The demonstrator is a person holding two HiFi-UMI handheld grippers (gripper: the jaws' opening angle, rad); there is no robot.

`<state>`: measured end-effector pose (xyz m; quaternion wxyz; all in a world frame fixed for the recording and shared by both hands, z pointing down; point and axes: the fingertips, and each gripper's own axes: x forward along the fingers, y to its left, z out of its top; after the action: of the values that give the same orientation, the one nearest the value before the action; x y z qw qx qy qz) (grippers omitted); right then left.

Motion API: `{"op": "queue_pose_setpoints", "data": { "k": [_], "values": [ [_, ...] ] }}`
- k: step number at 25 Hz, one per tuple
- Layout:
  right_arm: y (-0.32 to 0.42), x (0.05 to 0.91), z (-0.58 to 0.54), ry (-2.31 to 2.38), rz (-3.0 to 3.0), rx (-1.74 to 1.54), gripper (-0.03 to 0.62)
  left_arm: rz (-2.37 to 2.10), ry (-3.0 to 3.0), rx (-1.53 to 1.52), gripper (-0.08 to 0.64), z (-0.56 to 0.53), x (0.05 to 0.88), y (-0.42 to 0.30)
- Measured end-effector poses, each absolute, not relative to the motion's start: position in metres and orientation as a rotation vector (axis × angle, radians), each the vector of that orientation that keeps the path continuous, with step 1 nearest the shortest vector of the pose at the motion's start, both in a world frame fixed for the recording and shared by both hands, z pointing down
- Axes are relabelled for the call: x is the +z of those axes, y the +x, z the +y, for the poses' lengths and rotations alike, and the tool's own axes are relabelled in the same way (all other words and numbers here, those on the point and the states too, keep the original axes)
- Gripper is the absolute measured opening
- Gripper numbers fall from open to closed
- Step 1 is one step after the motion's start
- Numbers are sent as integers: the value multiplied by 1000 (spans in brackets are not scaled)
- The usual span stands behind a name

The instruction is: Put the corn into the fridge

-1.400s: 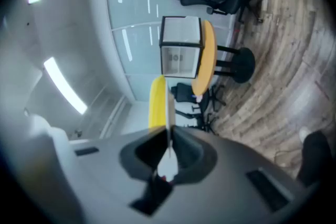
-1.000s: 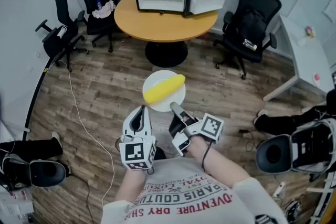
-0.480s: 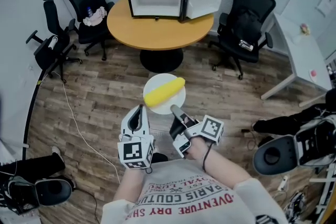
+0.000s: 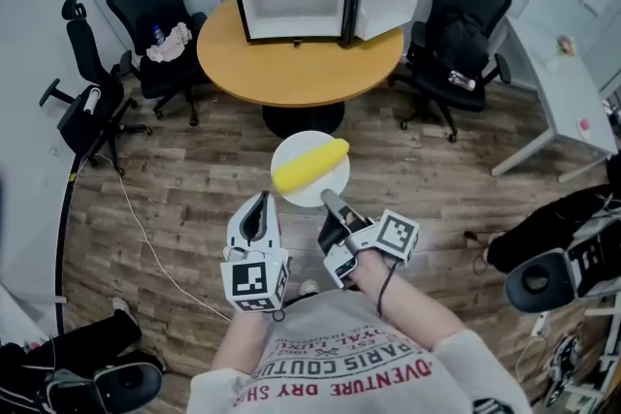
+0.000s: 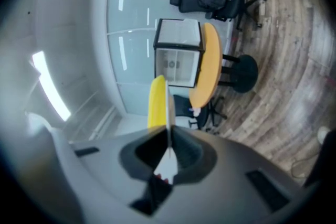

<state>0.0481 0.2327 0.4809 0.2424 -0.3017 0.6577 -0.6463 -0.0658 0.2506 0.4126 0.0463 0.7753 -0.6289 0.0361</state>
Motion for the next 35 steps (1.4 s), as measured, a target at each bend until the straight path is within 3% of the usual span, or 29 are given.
{"op": "queue_pose_setpoints", "data": {
  "k": [18, 35],
  "values": [
    [11, 503, 96, -768, 1854, -1858, 43, -1999, 2277, 139, 29, 127, 439, -86],
    [40, 497, -110, -693, 1935, -1916, 43, -2154, 2161, 87, 29, -69, 423, -60]
  ]
}}
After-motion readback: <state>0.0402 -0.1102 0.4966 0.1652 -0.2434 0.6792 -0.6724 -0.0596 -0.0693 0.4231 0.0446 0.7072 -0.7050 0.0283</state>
